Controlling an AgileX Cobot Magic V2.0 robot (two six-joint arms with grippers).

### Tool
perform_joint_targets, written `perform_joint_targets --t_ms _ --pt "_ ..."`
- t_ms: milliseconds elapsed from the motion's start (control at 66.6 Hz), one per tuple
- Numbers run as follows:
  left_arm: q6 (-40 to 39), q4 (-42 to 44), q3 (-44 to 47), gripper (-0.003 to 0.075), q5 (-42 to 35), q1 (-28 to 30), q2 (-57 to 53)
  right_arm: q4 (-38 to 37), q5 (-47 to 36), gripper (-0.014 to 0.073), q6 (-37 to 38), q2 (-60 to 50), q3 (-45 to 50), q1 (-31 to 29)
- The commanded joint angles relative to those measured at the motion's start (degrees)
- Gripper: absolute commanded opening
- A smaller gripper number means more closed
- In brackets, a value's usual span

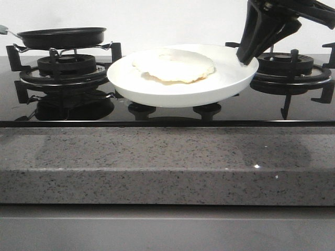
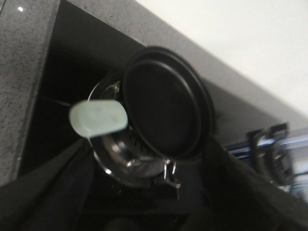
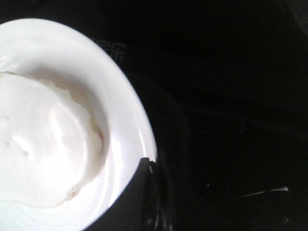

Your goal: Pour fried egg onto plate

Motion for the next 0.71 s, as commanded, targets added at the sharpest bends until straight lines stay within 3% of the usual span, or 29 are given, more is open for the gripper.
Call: perform_joint_targets --t_ms 0,195,376,511,691 --pt "-3.17 6.28 -1.79 0.0473 -2.38 -4.27 -7.08 0.89 -2.65 -0.0110 -0.24 -2.64 -1.37 0.14" --pt "-14.68 30.26 -0.36 0.0473 -2.95 -20.26 -18.46 0.89 -2.65 -0.0110 -0.24 -2.64 -1.37 0.14" --pt "-26.86 49.29 7.77 0.0435 -4.13 -33.73 -29.77 0.89 -2.65 -0.0110 -0.24 -2.64 -1.37 0.14" --pt "-29.80 52.82 15.33 0.0405 -4.13 -38.63 -36.18 0.89 -2.65 -0.0110 -0.24 -2.64 -1.37 0.14" --pt "-30.04 52.90 24.94 0.0405 -4.13 -39.68 -42.92 0.89 -2.65 -0.0110 -0.24 -2.64 -1.37 0.14"
